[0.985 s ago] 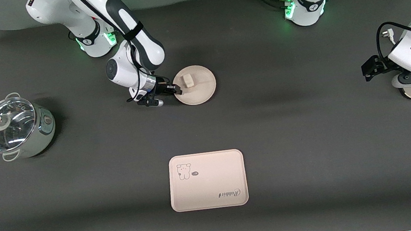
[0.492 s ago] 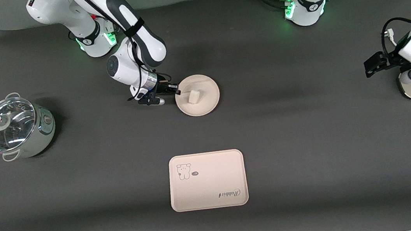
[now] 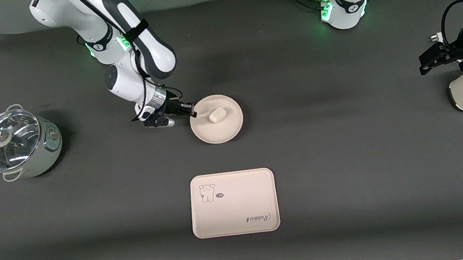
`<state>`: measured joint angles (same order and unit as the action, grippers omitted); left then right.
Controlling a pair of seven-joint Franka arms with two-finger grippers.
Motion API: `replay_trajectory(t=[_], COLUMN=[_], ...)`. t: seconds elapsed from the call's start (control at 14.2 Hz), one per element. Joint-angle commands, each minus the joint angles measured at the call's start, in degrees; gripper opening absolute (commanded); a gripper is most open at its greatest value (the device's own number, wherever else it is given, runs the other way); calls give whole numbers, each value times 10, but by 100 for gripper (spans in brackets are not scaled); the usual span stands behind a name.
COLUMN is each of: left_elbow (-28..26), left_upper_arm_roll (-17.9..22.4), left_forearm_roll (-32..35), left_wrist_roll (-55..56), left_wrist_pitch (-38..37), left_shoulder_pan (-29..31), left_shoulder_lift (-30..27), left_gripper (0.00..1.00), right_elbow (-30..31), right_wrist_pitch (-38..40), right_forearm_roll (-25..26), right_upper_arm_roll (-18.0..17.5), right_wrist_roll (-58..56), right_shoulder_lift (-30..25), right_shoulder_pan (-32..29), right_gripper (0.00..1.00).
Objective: Place bun in plate and plate on tray
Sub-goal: 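Slide the plate with the right gripper onto the bunny tray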
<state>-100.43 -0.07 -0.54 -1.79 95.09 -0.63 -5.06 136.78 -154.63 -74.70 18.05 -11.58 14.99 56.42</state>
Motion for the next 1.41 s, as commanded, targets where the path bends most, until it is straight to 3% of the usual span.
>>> replay_trajectory(t=[0.0,0.07,0.21,0.35,0.42,0.7,0.98,1.2,1.34], left_elbow=[-5,-5,-4,-3,-3,-2,-2,-1,0], left_upper_arm_roll=[-1,-2,0,0,0,-5,0,0,0], left_forearm_roll=[10,13,4,3,4,12,12,13,14], left_wrist_roll=[-1,-1,1,4,2,-7,-8,-8,-8], left_wrist_pitch=[-9,-5,1,4,9,-6,0,4,11], left_shoulder_pan=[1,1,3,7,9,8,11,17,18], left_shoulder_lift=[-18,-15,-14,-13,-14,-19,-15,-15,-16], left_gripper=[100,100,100,100,100,100,100,100,100], right_elbow=[-29,-48,-118,-213,-267,-432,-580,-632,-655], right_wrist_pitch=[42,57,126,197,234,307,343,340,335], right_forearm_roll=[38,53,142,236,260,250,172,117,112], right_upper_arm_roll=[40,54,94,128,139,144,141,139,131], right_wrist_roll=[7,17,90,195,223,227,227,223,218], right_shoulder_lift=[-15,-8,20,56,80,170,274,336,371], right_shoulder_pan=[3,0,-8,-9,-10,-78,-147,-161,-179], right_gripper=[0,0,0,0,0,0,0,0,0])
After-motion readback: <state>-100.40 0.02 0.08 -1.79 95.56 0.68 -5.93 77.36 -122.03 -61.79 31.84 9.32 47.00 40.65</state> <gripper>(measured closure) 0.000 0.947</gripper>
